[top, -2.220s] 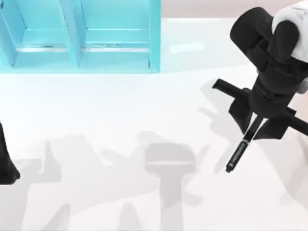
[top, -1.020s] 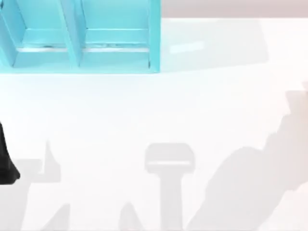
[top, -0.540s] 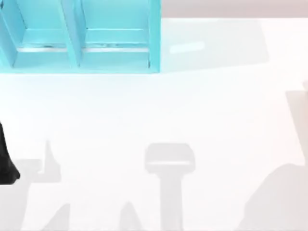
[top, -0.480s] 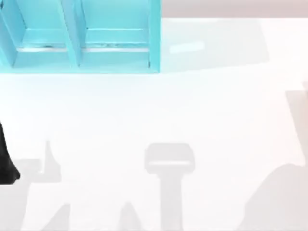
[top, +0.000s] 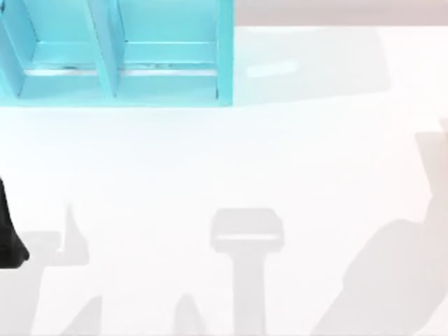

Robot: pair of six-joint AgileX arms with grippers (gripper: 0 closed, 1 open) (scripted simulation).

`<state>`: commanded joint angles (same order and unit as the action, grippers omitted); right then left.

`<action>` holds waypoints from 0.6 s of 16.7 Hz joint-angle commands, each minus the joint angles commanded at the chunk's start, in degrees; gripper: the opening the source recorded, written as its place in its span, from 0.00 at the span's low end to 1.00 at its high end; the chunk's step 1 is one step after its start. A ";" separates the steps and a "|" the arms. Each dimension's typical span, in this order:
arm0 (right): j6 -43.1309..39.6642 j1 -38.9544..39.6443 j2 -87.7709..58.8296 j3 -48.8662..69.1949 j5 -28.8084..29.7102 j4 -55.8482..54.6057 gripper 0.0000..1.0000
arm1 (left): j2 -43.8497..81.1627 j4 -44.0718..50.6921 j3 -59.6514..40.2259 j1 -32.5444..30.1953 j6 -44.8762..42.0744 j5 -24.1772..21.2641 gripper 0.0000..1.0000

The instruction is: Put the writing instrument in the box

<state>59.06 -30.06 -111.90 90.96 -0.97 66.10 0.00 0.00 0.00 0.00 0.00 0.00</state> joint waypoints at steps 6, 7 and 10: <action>0.95 0.26 1.26 -8.71 1.11 -5.20 0.00 | 0.00 0.00 0.00 0.00 0.00 0.00 1.00; 0.76 -0.51 1.89 -9.36 0.92 -5.92 0.00 | 0.00 0.00 0.00 0.00 0.00 0.00 1.00; 0.60 -1.12 2.32 -9.78 0.76 -6.43 0.00 | 0.00 0.00 0.00 0.00 0.00 0.00 1.00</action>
<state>59.66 -31.18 -109.58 81.19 -0.21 59.67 0.00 0.00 0.00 0.00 0.00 0.00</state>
